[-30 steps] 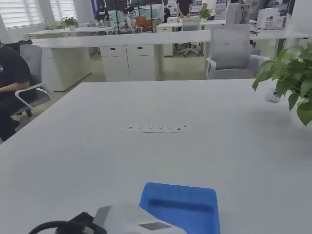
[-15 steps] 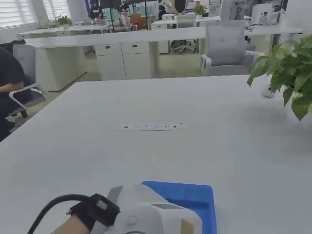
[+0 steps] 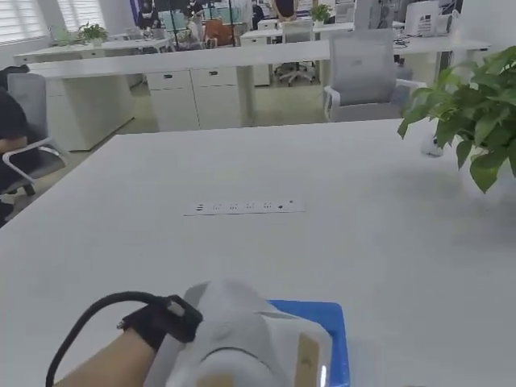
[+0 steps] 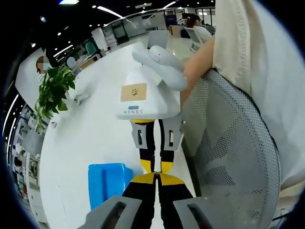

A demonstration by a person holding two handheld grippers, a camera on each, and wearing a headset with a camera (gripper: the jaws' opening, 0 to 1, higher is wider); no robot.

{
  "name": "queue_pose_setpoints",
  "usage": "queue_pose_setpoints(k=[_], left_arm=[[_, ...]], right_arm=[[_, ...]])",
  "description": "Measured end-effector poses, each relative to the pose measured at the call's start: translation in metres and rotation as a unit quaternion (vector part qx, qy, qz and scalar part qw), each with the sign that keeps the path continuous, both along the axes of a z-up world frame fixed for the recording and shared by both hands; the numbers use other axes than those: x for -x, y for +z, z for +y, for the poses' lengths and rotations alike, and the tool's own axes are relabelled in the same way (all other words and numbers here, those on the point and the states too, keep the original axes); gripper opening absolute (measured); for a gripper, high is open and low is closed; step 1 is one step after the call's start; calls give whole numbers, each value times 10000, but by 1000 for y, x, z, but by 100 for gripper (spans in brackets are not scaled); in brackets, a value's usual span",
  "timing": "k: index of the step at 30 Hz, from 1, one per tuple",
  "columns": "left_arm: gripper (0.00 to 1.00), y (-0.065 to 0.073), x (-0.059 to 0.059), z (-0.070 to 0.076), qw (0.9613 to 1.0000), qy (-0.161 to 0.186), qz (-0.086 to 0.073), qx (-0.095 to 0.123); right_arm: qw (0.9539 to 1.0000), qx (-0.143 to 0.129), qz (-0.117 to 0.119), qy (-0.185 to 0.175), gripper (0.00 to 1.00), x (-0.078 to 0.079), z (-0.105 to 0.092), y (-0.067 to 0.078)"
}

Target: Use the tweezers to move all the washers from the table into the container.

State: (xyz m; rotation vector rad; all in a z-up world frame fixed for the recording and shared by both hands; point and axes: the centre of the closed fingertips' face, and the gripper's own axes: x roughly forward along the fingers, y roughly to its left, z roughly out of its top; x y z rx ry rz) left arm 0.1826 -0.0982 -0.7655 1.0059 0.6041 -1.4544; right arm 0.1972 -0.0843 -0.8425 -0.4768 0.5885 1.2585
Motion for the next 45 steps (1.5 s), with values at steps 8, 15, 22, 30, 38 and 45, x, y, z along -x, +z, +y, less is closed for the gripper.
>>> queue_pose_setpoints(k=[8, 15, 22, 30, 38, 45], left_arm=[[0, 0, -5, 2, 9997, 93, 203, -32], [0, -2, -7, 4, 9994, 102, 322, -89], [0, -6, -10, 4, 9990, 83, 407, -151], [0, -6, -13, 2, 9976, 114, 662, -153], [0, -8, -13, 0, 9972, -97, 647, -359], [0, -9, -10, -6, 9952, -115, 880, -402]], right_arm=[[9992, -255, 253, -153, 8, -4, 3, 3], [9996, -176, 201, -86, 7, -2, 5, 1], [9992, -217, 311, -154, 8, -4, 4, 0], [9984, -369, 381, -205, 8, -5, 6, 3], [9977, -568, 315, -199, 6, -6, 8, 12], [9977, -572, 312, -165, 6, -5, 10, 13]])
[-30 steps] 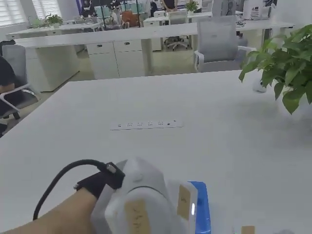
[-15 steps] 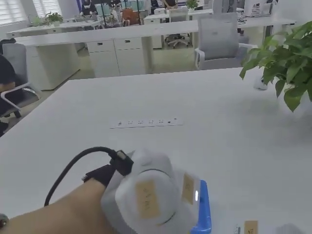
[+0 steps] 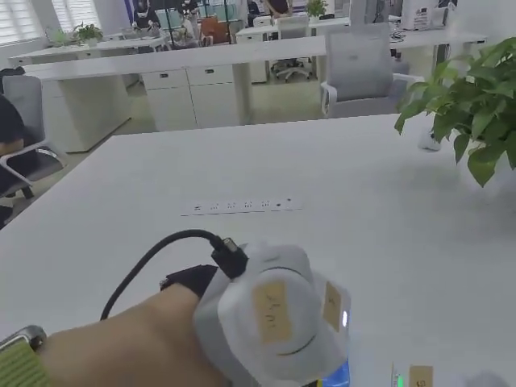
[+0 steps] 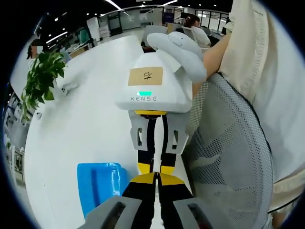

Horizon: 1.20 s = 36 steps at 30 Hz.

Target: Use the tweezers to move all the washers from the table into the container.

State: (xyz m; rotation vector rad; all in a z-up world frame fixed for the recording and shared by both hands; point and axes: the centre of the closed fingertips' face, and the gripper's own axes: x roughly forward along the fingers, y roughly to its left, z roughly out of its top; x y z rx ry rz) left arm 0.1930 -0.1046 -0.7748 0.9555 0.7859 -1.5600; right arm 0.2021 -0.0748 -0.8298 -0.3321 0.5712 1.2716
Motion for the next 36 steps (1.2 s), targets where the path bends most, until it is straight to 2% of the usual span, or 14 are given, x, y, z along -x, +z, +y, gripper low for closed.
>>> queue_pose_setpoints(k=[3, 12, 14, 17, 19, 22, 25, 27, 31, 32, 33, 34, 35, 36], left_arm=[[0, -4, 2, 2, 9999, 37, 6, -159], [0, -7, 0, 2, 9995, 309, 88, -9], [0, -4, -2, -4, 9971, 684, 197, 266], [0, 9, -2, -11, 9879, 1131, 423, 970], [7, 18, -2, -12, 9778, 1466, 545, 1397], [23, 27, -4, -5, 9536, 2134, 609, 2034], [35, 27, -6, 10, 9364, 2635, 514, 2260], [42, 25, -5, 23, 9211, 3014, 404, 2431], [53, 24, -3, 50, 8761, 3876, 169, 2863], [55, 25, -5, 59, 8601, 4126, -4, 3001], [58, 25, -6, 65, 8505, 4268, -86, 3074], [60, 26, -8, 75, 8349, 4496, -259, 3164], [61, 27, -8, 79, 8291, 4575, -326, 3196], [64, 28, -10, 89, 8144, 4762, -508, 3276]], right_arm=[[10000, 7, 46, 32, 6, 1, 0, 0], [9998, 78, -91, 136, 5, 3, 0, -3], [9998, 91, -90, 117, 4, 2, -1, -2], [9997, 151, -157, 143, 3, 1, -2, -3], [9997, 162, -159, 111, 3, 0, -3, -3], [9997, 178, -170, 72, 2, 0, -3, -3], [9994, 208, -246, 102, 2, 1, -2, -4], [9992, 244, -305, 130, 2, 1, -1, -4], [9991, 278, -305, 80, 2, 0, -1, -4], [9994, 261, -231, -6, 2, -1, -2, -4], [9995, 254, -202, -36, 2, -2, -3, -4], [9996, 234, -134, -91, 2, -3, -4, -4], [9996, 194, -43, -184, 2, -4, -5, -4], [9996, 166, 17, -236, 2, -5, -5, -4]])
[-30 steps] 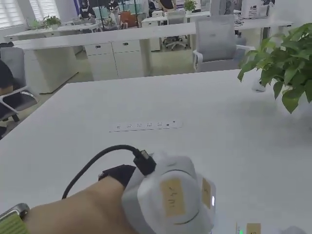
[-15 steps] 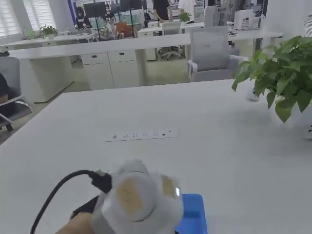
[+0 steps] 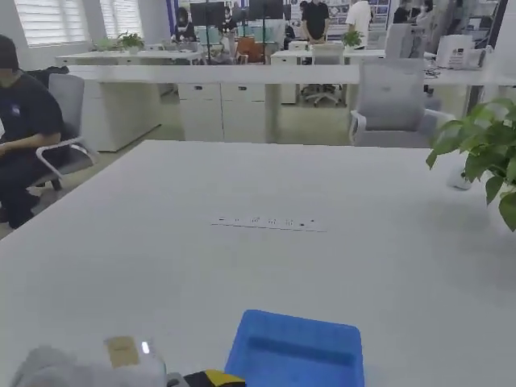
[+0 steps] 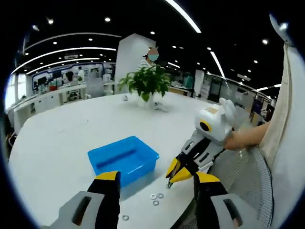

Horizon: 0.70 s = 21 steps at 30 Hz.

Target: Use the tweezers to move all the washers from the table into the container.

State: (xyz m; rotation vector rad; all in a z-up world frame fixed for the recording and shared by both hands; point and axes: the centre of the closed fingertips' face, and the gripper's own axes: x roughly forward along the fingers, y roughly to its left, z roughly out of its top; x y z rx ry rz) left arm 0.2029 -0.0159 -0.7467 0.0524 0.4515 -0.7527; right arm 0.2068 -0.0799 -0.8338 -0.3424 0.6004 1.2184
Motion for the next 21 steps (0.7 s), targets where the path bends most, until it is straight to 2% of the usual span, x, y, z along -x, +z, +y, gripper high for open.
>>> queue_pose_setpoints(k=[2, 3, 5, 7, 9, 11, 13, 15, 16, 17, 18, 19, 21], left_arm=[[69, 4, -1, 14, 9989, 409, -167, 139], [70, 5, -2, 20, 9981, 565, -222, 140], [73, 9, -5, 33, 9950, 879, -437, 159], [77, 8, -5, 42, 9926, 1110, -477, 115], [82, 5, -4, 45, 9916, 1189, -496, 117], [82, 2, -4, 49, 9891, 1390, -455, 163], [85, 1, -5, 50, 9866, 1521, -557, 177], [91, -2, -6, 51, 9847, 1631, -595, 171], [94, -4, -6, 50, 9846, 1646, -576, 133], [98, -9, -5, 49, 9857, 1595, -537, -42], [98, -12, -5, 50, 9863, 1536, -549, -232], [98, -13, -5, 49, 9856, 1516, -629, -399], [99, -10, -5, 43, 9870, 1415, -712, -269]], right_arm=[[9999, -45, 73, -61, 2, -1, -1, 0], [9999, -69, 104, -113, 2, -1, -1, 0], [9998, -74, 123, -140, 2, -1, -1, 0], [9997, -78, 135, -168, 2, -1, -1, 0], [9998, -83, 93, -157, 2, -1, -1, 0], [9997, -77, 95, -189, 2, -2, -1, 0], [9995, -93, 140, -269, 2, -3, -1, 0], [9990, -127, 205, -378, 2, -5, -2, 1], [9989, -141, 221, -399, 2, -5, -2, 1], [9988, -153, 217, -416, 2, -5, -2, 1], [9987, -163, 218, -436, 2, -6, -2, 1], [9985, -184, 238, -458, 2, -6, -2, 1], [9983, -190, 248, -498, 2, -7, -3, 1]])
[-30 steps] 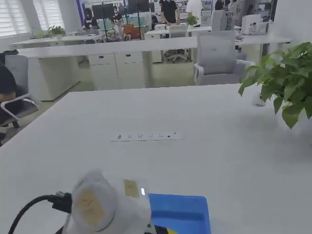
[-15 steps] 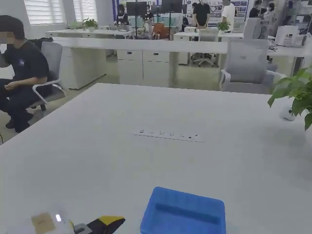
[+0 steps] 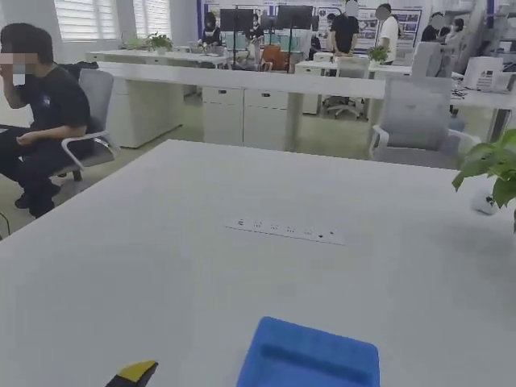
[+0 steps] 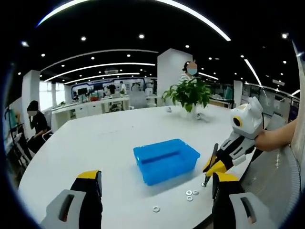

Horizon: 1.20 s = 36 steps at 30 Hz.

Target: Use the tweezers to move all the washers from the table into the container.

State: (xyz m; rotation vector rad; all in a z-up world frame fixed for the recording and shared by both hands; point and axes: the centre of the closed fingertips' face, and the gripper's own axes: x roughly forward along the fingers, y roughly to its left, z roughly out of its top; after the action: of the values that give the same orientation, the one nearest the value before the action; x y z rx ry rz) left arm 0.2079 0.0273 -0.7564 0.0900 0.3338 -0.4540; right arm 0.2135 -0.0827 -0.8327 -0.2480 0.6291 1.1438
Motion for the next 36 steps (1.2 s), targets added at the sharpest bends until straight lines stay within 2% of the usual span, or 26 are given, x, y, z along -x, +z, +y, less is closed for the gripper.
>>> queue_pose_setpoints(k=[2, 6, 8, 9, 10, 12, 15, 18, 21, 22, 24, 27, 30, 36], left_arm=[[99, 3, -1, -2, 9999, -40, -117, 56], [99, 1, -1, -4, 9998, -103, -157, 7], [99, -2, -1, -7, 9997, -173, -161, -114], [99, -4, -1, -7, 9992, -204, -200, -290], [99, -4, 0, -9, 9988, -268, -213, -360], [99, -5, 1, -13, 9986, -383, -200, -311], [99, -5, 2, -14, 9982, -422, -220, -359], [99, -2, 2, -15, 9984, -444, -285, -225], [99, 2, 1, -10, 9987, -318, -367, -180], [99, 6, 1, -11, 9985, -318, -447, -36], [99, 8, 1, -12, 9983, -349, -442, 112], [99, 9, 2, -14, 9979, -388, -504, 77], [97, 8, 2, -14, 9980, -420, -467, 102], [98, 11, 0, -12, 9978, -356, -489, 267]], right_arm=[[10000, -25, 27, -30, 2, 0, 0, 0], [9999, -14, 57, -101, 2, -1, -1, 0], [9999, 42, 22, -112, 2, -1, -2, 0], [9999, 67, 16, -113, 2, -1, -3, 0], [9999, 102, -9, -114, 2, -2, -3, 0], [9999, 97, -3, -136, 2, -2, -4, 3], [9998, 71, -26, -188, 2, -4, -5, 9], [9996, 48, -86, -279, 2, -10, -9, 19], [9993, 84, -193, -323, 2, -18, -12, 29], [9991, 87, -238, -353, 2, -23, -13, 33], [9989, 49, -286, -376, 2, -29, -13, 42], [9985, -15, -365, -405, 2, -38, -12, 53], [9981, -14, -452, -415, 2, -46, -12, 60], [9975, -2, -613, -362, 2, -59, -10, 72]])
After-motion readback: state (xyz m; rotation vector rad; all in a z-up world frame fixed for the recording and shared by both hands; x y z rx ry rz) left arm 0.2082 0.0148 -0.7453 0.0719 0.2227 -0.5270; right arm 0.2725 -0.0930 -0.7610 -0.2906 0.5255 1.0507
